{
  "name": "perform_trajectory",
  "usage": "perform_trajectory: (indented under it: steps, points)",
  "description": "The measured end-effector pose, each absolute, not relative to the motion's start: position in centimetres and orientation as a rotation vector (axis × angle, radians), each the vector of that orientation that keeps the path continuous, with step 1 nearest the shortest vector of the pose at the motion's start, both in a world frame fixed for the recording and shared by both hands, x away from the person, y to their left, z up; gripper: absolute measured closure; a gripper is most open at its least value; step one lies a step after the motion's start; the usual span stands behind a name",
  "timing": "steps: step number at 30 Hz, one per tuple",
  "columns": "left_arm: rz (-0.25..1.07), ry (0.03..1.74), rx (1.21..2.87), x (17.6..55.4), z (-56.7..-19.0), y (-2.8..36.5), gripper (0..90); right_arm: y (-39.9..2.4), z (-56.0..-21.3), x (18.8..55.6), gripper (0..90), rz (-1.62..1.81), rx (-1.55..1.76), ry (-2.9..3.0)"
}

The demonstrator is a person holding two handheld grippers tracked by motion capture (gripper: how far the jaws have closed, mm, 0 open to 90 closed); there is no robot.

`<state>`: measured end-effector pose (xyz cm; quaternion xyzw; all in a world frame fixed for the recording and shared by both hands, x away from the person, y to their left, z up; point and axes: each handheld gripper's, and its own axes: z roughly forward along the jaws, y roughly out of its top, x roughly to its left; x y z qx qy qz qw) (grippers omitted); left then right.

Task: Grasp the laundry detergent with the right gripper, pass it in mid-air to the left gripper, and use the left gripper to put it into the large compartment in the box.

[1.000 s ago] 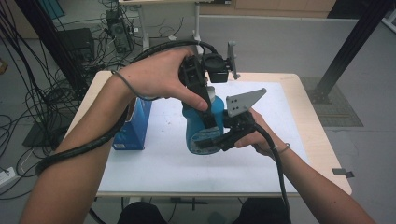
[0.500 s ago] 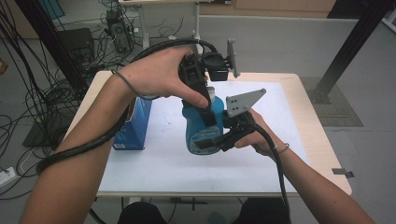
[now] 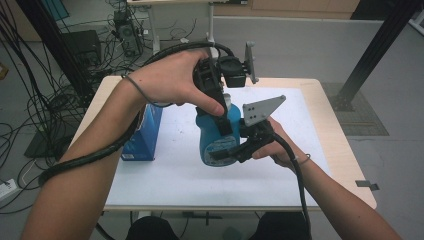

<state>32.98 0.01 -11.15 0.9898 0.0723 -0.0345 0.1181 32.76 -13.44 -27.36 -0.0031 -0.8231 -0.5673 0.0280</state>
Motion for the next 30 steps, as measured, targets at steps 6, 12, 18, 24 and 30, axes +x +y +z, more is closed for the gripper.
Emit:
perform_trajectory:
  steps: [6, 12, 18, 24, 30]
  points:
    - [-0.101, 0.210, 2.897, 32.97, -11.10, 0.07, 36.7, -13.40, -27.32, 32.72, 42.4, -1.751, -0.007, -2.539]
    - [-0.102, 0.219, 2.896, 32.93, -11.17, 0.08, 36.7, -13.34, -27.37, 32.73, 42.4, -1.749, -0.005, -2.543]
    - [-0.101, 0.220, 2.891, 33.06, -11.13, 0.21, 36.6, -13.34, -27.37, 32.80, 42.4, -1.752, -0.007, -2.540]
    - [-0.105, 0.222, 2.890, 33.03, -11.21, 0.31, 36.6, -13.32, -27.38, 32.74, 42.4, -1.750, -0.009, -2.540]
    - [-0.096, 0.225, 2.876, 32.97, -11.08, 0.30, 36.6, -13.37, -27.33, 32.78, 42.4, -1.760, -0.008, -2.538]
